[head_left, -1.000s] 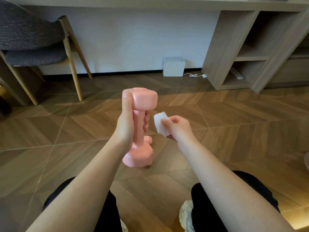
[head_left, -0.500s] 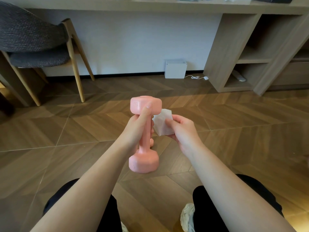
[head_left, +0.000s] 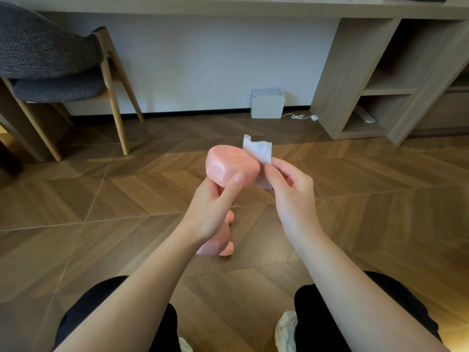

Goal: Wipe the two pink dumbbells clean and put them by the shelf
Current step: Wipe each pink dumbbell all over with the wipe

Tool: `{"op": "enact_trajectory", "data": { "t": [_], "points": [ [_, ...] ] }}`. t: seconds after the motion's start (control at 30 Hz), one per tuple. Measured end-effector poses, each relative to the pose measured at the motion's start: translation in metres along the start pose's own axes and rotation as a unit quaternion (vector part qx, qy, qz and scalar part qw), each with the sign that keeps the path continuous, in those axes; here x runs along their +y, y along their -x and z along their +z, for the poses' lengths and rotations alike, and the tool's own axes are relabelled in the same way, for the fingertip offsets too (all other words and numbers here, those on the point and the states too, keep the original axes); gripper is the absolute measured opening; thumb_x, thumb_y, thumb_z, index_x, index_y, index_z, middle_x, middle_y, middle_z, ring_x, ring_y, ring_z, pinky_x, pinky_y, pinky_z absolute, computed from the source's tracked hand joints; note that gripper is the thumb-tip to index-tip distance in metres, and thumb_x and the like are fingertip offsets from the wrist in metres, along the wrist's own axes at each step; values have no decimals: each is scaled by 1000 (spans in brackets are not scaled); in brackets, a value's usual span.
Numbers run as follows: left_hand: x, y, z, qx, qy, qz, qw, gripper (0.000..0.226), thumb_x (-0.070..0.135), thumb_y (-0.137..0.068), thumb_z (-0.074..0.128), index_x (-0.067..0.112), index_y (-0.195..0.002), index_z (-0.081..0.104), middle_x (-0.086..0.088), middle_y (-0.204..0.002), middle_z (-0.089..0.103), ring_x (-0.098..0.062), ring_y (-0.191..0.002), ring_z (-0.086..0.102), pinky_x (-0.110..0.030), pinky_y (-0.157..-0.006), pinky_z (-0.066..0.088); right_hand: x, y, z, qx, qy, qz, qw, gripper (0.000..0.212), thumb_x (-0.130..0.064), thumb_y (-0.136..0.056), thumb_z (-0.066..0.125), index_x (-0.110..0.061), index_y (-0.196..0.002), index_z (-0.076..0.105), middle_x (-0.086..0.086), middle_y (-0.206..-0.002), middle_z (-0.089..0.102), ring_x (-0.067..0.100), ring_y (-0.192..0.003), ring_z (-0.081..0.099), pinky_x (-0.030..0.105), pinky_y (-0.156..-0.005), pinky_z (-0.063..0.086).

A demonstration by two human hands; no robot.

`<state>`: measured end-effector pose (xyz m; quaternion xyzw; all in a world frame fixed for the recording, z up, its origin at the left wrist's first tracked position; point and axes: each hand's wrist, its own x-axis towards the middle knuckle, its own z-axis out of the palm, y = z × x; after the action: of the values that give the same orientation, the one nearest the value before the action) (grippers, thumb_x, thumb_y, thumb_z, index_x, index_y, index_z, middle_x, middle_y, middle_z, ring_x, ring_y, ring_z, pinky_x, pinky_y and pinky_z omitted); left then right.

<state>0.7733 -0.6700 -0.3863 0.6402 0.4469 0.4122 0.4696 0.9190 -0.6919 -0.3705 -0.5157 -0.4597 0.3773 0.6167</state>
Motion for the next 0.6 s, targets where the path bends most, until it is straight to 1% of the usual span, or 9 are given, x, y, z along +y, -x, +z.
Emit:
{"op": "enact_trajectory", "data": {
  "t": [0.1,0.17,0.23,0.33,0.4,0.47,0.5,0.53,0.6],
  "points": [
    [-2,3,-2,6,-13,19,1000,40,67,-77,49,32,-92,60,18,-75,66,-4,-65,56,-16,-59,47,0,2,-3,-40,16,-33,999,27,-12,-103,47,-20,-102,73,1,-94,74,10,-95,67,30,-84,57],
    [-7,3,-5,1,-64,44,997,50,69,-77,49,30,-105,63,4,-94,72,-10,-82,66,-26,-72,55,3,2,-5,-75,31,-48,996,28,-20,-104,43,-19,-115,70,-3,-108,73,10,-110,65,30,-96,53],
    [-11,3,-9,-15,-122,76,990,59,72,-78,49,25,-110,62,9,-96,70,-6,-89,65,-26,-74,52,5,1,-5,-103,39,-60,992,34,-26,-103,40,-17,-125,65,-7,-123,69,7,-121,59,25,-103,47],
    [-14,6,-12,-31,-178,84,980,54,75,-77,49,29,-103,60,16,-88,65,-3,-84,62,-18,-68,46,7,1,-5,-152,54,-79,984,35,-29,-102,37,-26,-127,61,-9,-138,60,3,-134,48,24,-110,40],
    [-16,7,-12,-37,-191,78,978,53,78,-77,49,30,-99,60,15,-83,65,-4,-79,62,-21,-66,45,7,3,-4,-186,55,-79,978,35,-29,-102,37,-26,-128,60,-8,-142,56,-1,-136,44,18,-101,46],
    [-18,8,-12,-34,-193,55,979,62,82,-75,47,27,-98,62,9,-81,67,-8,-76,63,-33,-67,51,5,5,-4,-211,51,-78,973,35,-27,-102,38,-23,-129,59,-4,-145,54,-1,-135,44,7,-80,49],
    [-18,8,-13,-27,-190,39,981,65,84,-73,46,26,-97,62,7,-80,68,-9,-75,63,-36,-68,52,5,7,-4,-219,55,-82,971,36,-27,-102,37,-21,-131,59,-3,-145,53,1,-137,43,5,-77,48],
    [-17,8,-13,-19,-186,24,982,65,84,-72,46,26,-96,63,7,-78,69,-8,-75,63,-35,-68,52,5,8,-4,-225,62,-87,969,38,-26,-102,37,-19,-132,60,-5,-144,54,3,-139,41,4,-79,47],
    [-15,6,-15,-7,-176,1,984,63,85,-70,44,29,-93,63,13,-78,70,-1,-75,64,-25,-66,49,8,6,-5,-225,89,-99,965,39,-26,-103,35,-19,-132,61,-11,-141,56,4,-139,41,10,-98,42]
  ]
}}
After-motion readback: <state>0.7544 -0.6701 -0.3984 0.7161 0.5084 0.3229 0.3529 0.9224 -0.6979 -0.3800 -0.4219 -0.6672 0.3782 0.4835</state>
